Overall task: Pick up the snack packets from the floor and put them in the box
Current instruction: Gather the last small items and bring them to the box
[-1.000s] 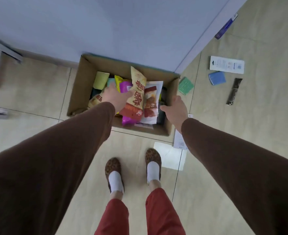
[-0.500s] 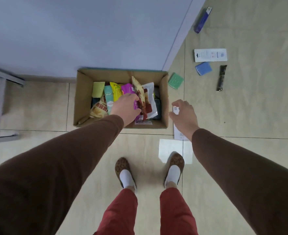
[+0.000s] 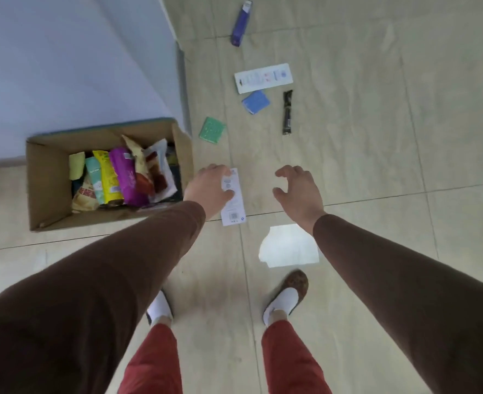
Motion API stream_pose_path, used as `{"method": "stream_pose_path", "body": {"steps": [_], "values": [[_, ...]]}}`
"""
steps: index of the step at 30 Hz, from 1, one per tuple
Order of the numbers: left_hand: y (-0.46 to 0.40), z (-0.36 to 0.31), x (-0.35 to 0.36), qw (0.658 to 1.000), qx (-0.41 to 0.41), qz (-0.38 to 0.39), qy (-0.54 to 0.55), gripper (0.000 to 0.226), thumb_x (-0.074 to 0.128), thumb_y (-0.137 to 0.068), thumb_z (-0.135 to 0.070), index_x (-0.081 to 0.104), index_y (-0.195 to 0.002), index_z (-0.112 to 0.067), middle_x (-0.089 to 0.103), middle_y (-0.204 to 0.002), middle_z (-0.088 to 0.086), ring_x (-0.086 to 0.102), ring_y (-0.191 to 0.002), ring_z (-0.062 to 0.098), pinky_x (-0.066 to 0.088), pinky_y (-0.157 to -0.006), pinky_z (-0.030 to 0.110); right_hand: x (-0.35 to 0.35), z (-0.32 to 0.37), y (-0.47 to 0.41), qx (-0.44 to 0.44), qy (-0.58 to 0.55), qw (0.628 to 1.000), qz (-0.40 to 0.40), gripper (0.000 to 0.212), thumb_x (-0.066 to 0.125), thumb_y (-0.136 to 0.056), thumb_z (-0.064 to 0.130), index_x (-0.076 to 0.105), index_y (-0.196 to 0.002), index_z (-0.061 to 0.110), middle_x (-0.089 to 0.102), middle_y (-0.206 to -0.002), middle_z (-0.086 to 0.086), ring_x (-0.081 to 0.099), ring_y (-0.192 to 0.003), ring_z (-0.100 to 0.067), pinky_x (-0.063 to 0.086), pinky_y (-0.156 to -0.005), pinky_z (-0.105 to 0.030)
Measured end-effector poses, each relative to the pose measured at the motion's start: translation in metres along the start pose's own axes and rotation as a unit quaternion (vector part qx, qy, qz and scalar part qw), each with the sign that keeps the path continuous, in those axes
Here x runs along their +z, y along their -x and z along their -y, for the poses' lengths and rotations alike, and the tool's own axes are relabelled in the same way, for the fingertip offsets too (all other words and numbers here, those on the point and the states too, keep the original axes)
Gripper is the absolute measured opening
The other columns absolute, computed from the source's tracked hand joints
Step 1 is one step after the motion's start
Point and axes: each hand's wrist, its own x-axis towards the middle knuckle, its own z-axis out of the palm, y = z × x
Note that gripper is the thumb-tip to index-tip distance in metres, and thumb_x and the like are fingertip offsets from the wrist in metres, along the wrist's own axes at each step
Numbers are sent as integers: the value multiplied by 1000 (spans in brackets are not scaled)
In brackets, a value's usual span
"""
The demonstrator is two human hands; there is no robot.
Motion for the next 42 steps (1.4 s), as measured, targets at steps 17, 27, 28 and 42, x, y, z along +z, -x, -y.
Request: {"method": "stream_pose_path", "body": {"steps": [17,27,28,42], "values": [[-132,-138,34,998,-42,-30,46,47,69,-86,-26,56,-131,-18,58,-129,2,52,-120,24,46,-98,41,-108,-102,-144,-33,10,999,30,39,60,-94,18,58,-132,17,60,-129,-5,52,-123,-25,49,-96,-38],[-255,-128,11,993,-100,-18,67,46,68,-87,-26,56,-129,-16,57,-129,5,51,-121,26,43,-101,40,-126,-96,-297,-78,53,992,87,36,60,-93,17,60,-129,17,61,-127,-5,52,-121,-25,48,-95,-39],[-266,-126,11,992,-107,-17,69,46,68,-87,-27,56,-130,-16,57,-129,5,51,-122,26,43,-101,40,-124,-96,-311,-80,59,991,92,37,60,-93,16,60,-130,17,61,-127,-5,52,-122,-25,48,-96,-39],[-438,-77,60,967,-230,-17,104,49,64,-88,-27,53,-135,-15,56,-131,9,51,-123,28,44,-100,39,-45,-121,-500,-246,210,913,250,44,52,-92,2,57,-134,16,56,-130,-7,53,-120,-29,47,-99,-42]]}}
